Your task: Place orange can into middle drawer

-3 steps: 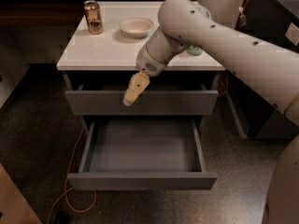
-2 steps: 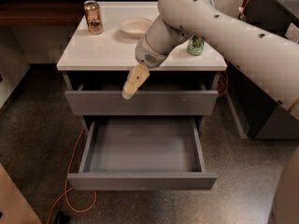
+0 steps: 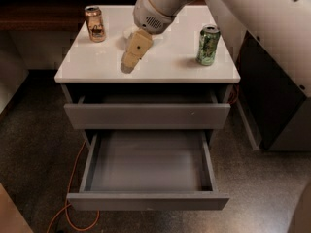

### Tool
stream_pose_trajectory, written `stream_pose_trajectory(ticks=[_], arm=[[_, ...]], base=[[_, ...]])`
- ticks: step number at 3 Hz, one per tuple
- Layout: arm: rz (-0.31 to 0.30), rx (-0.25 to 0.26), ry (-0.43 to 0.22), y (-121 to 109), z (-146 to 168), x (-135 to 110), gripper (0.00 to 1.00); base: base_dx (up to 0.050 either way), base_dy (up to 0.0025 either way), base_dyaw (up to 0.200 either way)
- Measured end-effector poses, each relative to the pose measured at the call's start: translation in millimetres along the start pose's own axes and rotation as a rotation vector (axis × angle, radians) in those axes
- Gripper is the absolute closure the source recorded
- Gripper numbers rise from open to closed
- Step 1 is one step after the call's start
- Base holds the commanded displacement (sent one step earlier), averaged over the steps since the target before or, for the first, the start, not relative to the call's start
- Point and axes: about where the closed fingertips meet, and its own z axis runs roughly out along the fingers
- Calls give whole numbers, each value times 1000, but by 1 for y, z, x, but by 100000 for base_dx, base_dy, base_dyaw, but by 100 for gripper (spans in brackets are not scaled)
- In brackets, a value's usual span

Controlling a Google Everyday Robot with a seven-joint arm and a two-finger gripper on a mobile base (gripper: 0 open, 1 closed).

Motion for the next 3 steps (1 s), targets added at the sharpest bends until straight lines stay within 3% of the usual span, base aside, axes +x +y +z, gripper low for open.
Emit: stream_pose_trajectory(ticks=[1,2,3], arm=[[0,0,0,0,0,0,0],[0,0,0,0,0,0,0],[61,-35,-46,-21,18,-6,0]], base=[[5001,-2,26],[0,0,0],[0,0,0]])
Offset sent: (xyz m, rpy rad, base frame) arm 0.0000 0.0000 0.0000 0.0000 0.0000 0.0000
